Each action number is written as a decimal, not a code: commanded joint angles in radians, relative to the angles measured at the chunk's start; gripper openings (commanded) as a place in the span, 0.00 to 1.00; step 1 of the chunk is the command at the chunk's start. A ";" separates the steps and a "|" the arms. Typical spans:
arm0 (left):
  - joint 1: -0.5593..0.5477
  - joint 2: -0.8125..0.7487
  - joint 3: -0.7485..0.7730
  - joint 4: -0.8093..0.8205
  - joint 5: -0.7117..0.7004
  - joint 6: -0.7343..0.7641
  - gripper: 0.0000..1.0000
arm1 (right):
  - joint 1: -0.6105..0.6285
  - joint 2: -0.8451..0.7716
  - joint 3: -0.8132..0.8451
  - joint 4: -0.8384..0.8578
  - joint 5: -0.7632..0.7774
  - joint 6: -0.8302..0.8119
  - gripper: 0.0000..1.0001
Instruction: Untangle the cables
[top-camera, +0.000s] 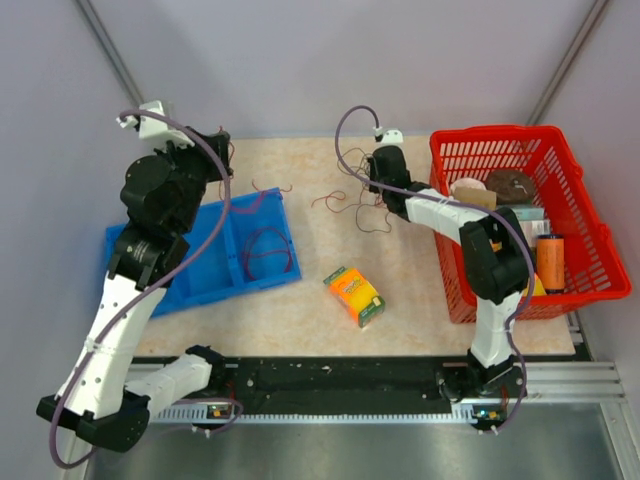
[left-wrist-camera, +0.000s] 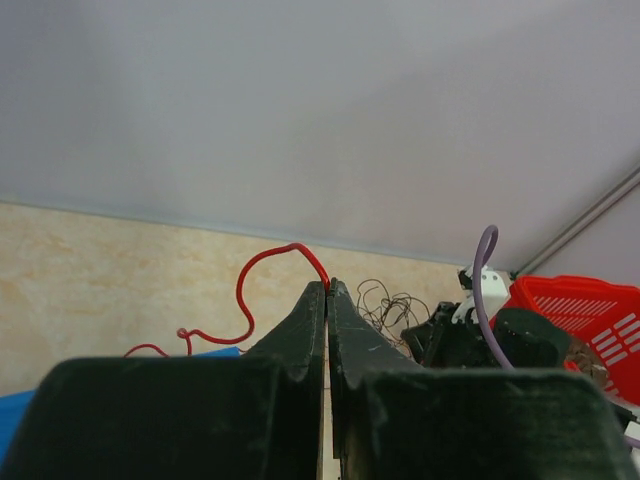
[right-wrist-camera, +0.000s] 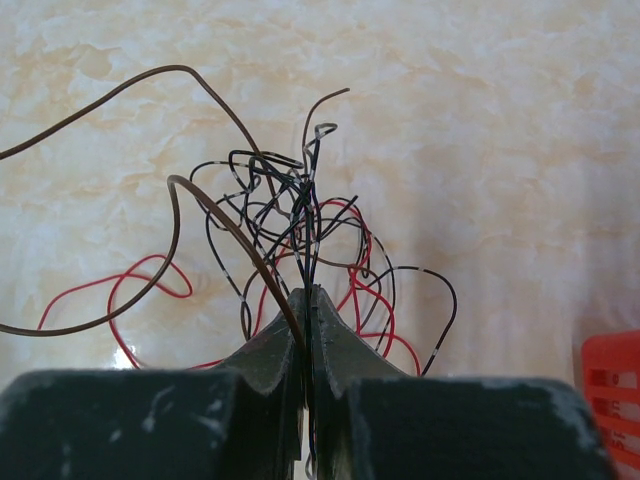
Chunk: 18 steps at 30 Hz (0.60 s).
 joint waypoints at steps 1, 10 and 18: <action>0.001 0.012 -0.014 0.090 0.043 -0.052 0.00 | -0.012 -0.029 -0.007 0.048 -0.006 -0.013 0.00; 0.001 -0.011 0.163 0.034 0.055 0.015 0.00 | -0.012 -0.023 0.000 0.042 -0.020 -0.013 0.00; 0.001 -0.030 0.217 0.024 0.060 0.035 0.00 | -0.012 -0.025 -0.003 0.043 -0.023 -0.010 0.00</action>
